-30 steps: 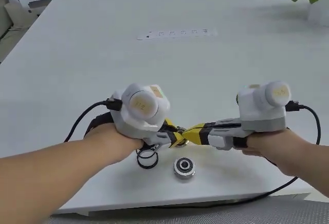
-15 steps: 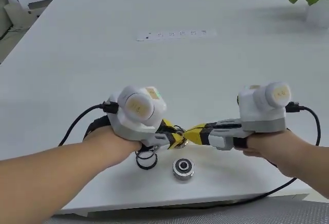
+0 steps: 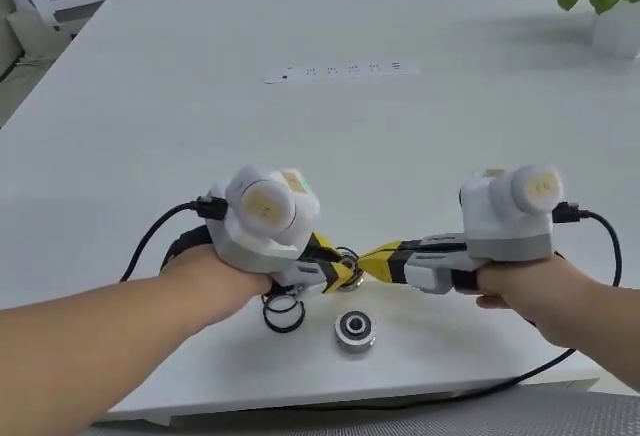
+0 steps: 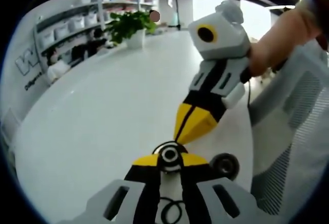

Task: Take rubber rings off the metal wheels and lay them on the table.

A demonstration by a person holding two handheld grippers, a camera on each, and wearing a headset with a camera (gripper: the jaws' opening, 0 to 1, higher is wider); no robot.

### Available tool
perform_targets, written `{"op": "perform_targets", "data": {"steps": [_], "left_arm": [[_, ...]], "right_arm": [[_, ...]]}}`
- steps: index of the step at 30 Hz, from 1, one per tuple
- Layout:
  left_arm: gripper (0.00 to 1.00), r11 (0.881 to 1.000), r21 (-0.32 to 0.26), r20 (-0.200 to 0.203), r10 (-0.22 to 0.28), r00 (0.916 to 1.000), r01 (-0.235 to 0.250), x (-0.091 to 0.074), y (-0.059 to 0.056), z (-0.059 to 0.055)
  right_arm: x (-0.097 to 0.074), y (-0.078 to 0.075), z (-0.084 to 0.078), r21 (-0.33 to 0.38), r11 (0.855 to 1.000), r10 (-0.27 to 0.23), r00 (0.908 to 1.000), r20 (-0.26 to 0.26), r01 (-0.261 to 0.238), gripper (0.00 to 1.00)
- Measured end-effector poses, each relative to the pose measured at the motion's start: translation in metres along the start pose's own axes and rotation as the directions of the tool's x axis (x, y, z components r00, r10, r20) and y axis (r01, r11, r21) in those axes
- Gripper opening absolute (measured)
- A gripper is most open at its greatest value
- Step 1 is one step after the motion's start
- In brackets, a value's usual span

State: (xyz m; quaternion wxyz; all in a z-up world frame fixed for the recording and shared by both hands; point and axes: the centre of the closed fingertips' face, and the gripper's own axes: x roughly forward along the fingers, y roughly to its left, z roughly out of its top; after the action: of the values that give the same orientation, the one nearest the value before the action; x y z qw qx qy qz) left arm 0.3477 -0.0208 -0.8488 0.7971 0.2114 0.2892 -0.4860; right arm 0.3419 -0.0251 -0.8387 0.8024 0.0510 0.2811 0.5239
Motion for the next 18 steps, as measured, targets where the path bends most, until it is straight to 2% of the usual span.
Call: {"op": "perform_targets", "data": {"steps": [4,9,18], "left_arm": [[0.18,1.000,-0.004,0.007,-0.005,1.0000,0.005,-0.003,-0.001,0.001],[0.21,1.000,-0.011,0.033,-0.009,0.9994,0.010,-0.009,-0.002,0.007],[0.26,1.000,-0.010,0.067,-0.017,0.9976,0.017,-0.025,-0.003,0.014]], "right_arm": [[0.001,0.000,0.001,-0.001,1.000,0.000,1.0000,0.001,0.000,0.00],[0.002,0.000,0.002,0.002,1.000,0.002,1.0000,0.003,-0.002,0.00],[0.000,0.000,0.007,0.015,1.000,0.007,0.9998,0.017,-0.007,0.00]]}}
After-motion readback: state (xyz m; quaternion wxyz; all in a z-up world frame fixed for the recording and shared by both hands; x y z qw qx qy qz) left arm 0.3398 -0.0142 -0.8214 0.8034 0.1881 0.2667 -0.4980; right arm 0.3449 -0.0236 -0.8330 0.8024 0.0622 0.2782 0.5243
